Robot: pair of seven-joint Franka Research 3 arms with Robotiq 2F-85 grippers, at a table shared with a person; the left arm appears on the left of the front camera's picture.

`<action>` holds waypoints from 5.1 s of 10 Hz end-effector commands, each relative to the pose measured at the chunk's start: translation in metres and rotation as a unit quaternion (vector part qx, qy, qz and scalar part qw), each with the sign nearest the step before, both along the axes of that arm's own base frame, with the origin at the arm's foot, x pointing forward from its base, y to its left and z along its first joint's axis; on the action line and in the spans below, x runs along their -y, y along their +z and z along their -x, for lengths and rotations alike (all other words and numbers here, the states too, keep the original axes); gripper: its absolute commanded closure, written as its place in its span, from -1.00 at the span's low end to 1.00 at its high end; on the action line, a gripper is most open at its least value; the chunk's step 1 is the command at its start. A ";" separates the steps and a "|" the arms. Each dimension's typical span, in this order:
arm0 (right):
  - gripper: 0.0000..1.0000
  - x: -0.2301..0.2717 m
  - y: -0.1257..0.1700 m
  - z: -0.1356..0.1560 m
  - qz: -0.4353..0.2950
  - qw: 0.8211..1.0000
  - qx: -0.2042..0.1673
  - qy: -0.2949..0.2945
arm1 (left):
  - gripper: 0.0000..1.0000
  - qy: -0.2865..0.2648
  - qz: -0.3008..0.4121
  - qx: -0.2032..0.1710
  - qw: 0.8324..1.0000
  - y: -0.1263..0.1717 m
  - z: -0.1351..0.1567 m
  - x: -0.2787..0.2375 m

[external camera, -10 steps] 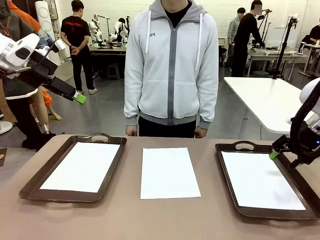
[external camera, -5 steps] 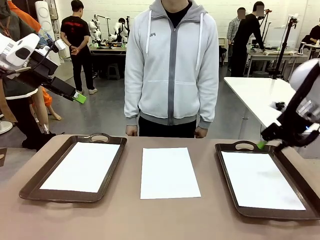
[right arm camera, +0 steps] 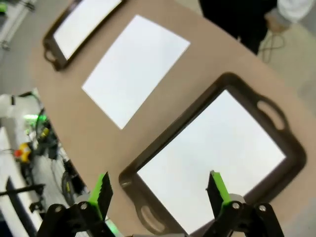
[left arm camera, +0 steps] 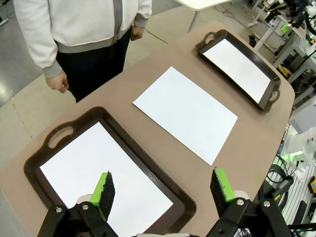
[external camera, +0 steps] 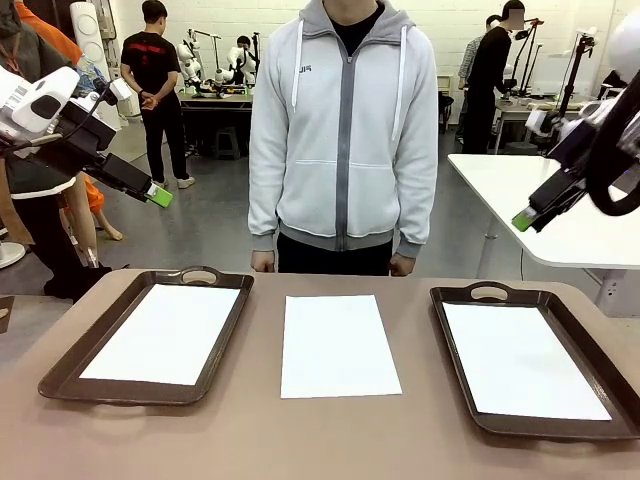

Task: Sort the A4 documents.
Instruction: Receive the A4 Paper.

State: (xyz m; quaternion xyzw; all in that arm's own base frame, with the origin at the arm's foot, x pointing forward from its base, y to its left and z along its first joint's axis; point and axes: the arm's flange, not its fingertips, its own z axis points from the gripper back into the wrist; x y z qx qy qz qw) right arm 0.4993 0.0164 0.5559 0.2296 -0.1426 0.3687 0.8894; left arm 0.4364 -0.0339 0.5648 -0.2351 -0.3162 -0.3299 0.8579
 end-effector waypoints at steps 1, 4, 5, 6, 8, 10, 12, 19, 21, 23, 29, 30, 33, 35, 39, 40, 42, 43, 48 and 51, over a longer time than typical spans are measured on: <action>-1.00 0.012 0.008 0.016 -0.040 0.998 0.021 0.045 | -1.00 0.000 0.000 0.000 1.000 0.000 0.000 0.000; -1.00 0.030 0.027 0.043 -0.116 0.990 0.073 0.029 | -1.00 0.000 0.000 0.000 1.000 0.000 0.000 0.000; -1.00 0.035 0.027 0.048 -0.140 0.986 0.088 0.017 | -1.00 0.000 0.000 0.000 1.000 0.000 0.000 0.000; -1.00 0.037 0.025 0.049 -0.147 0.985 0.089 0.013 | -1.00 0.000 0.000 0.000 1.000 0.000 0.000 0.000; -1.00 0.041 0.022 0.047 -0.149 0.985 0.084 0.005 | -1.00 0.000 0.000 0.000 1.000 0.000 0.000 0.000; -1.00 0.043 0.019 0.045 -0.152 0.985 0.079 -0.001 | -1.00 0.000 0.000 0.000 1.000 0.000 0.000 0.000; -1.00 0.044 0.017 0.039 -0.148 0.987 0.067 -0.001 | -1.00 0.000 0.000 0.000 1.000 0.000 0.000 0.000; -1.00 0.043 0.023 0.045 -0.141 0.988 0.066 0.000 | -1.00 0.000 0.000 0.000 1.000 0.000 0.000 0.000; -1.00 0.043 0.023 0.045 -0.141 0.988 0.066 0.000 | -1.00 0.000 0.000 0.000 1.000 0.000 0.000 0.000; -1.00 0.043 0.023 0.045 -0.141 0.988 0.066 0.000 | -1.00 0.000 0.000 0.000 1.000 0.000 0.000 0.000; -1.00 0.043 0.023 0.045 -0.141 0.988 0.066 0.000 | -1.00 0.000 0.000 0.000 1.000 0.000 0.000 0.000; -1.00 0.043 0.023 0.045 -0.141 0.988 0.066 0.000 | -1.00 0.000 0.000 0.000 1.000 0.000 0.000 0.000; -1.00 0.043 0.023 0.045 -0.141 0.988 0.066 0.000 | -1.00 0.000 0.000 0.000 1.000 0.000 0.000 0.000; -1.00 0.043 0.023 0.045 -0.141 0.988 0.066 0.000 | -1.00 0.000 0.000 0.000 1.000 0.000 0.000 0.000; -1.00 0.043 0.023 0.045 -0.141 0.988 0.066 0.000 | -1.00 0.000 0.000 0.000 1.000 0.000 0.000 0.000; -1.00 0.043 0.023 0.045 -0.141 0.988 0.066 0.000 | -1.00 0.000 0.000 0.000 1.000 0.000 0.000 0.000; -1.00 0.043 0.023 0.045 -0.141 0.988 0.066 0.000 | -1.00 0.000 0.000 0.000 1.000 0.000 0.000 0.000; -1.00 0.043 0.023 0.045 -0.141 0.988 0.066 0.000 | -1.00 0.000 0.000 0.000 1.000 0.000 0.000 0.000; -1.00 0.043 0.023 0.045 -0.141 0.988 0.066 0.000 | -1.00 0.000 0.000 0.000 1.000 0.000 0.000 0.000; -1.00 0.043 0.023 0.045 -0.141 0.988 0.066 0.000 | -1.00 0.000 0.000 0.000 1.000 0.000 0.000 0.000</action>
